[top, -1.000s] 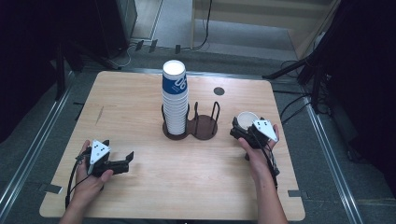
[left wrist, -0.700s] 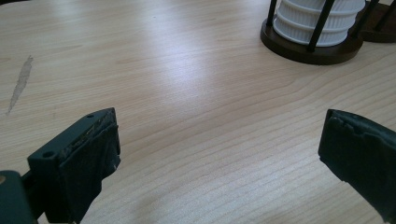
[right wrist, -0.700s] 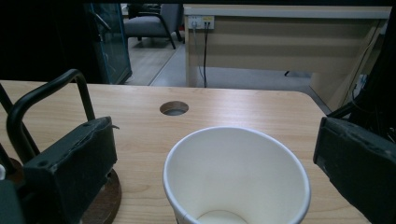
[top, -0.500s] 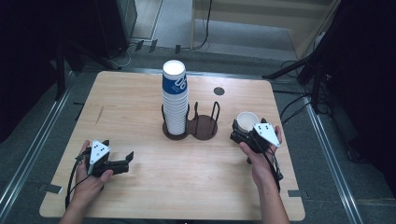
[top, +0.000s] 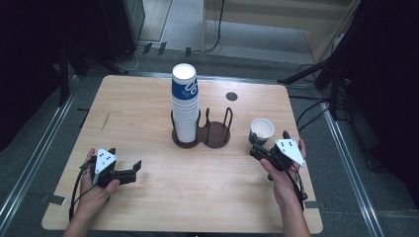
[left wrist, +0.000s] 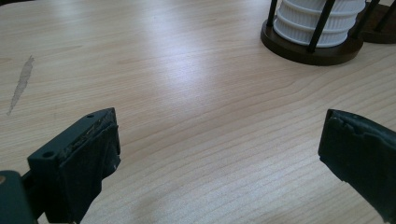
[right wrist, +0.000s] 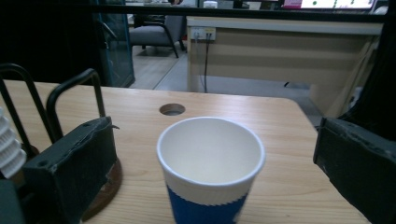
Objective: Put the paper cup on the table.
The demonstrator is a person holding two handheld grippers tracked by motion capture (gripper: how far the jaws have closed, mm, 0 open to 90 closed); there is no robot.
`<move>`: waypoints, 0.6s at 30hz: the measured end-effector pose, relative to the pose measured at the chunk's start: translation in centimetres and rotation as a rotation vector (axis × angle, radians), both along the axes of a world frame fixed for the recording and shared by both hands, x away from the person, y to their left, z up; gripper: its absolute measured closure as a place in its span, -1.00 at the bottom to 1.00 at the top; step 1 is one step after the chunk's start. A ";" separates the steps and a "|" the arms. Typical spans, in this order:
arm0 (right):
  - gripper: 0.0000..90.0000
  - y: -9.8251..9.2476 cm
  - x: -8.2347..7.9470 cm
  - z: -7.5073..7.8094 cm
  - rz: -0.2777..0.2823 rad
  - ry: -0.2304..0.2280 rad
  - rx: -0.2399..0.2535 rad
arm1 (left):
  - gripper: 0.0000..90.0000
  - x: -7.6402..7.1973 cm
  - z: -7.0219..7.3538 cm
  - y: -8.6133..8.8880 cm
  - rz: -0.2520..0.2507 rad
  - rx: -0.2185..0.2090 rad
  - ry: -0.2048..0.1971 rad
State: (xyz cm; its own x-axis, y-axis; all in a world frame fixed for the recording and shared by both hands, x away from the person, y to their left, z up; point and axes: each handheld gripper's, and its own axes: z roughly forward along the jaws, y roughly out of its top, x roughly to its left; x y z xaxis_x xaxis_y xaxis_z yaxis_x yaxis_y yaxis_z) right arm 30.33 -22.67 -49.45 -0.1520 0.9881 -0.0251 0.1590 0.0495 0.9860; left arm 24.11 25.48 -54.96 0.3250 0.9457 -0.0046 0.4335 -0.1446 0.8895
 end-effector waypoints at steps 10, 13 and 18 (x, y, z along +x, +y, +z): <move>-1.00 -2.1 -1.3 -0.7 -0.018 0.016 0.011 | -1.00 0.0 0.0 0.0 -0.002 -0.002 0.001; -1.00 -2.7 -1.7 -1.0 -0.022 0.020 0.005 | -1.00 0.0 0.0 0.0 -0.002 -0.002 0.002; -1.00 -3.5 -2.3 -1.4 -0.020 0.026 0.011 | -1.00 0.0 0.0 -0.1 0.001 -0.001 -0.001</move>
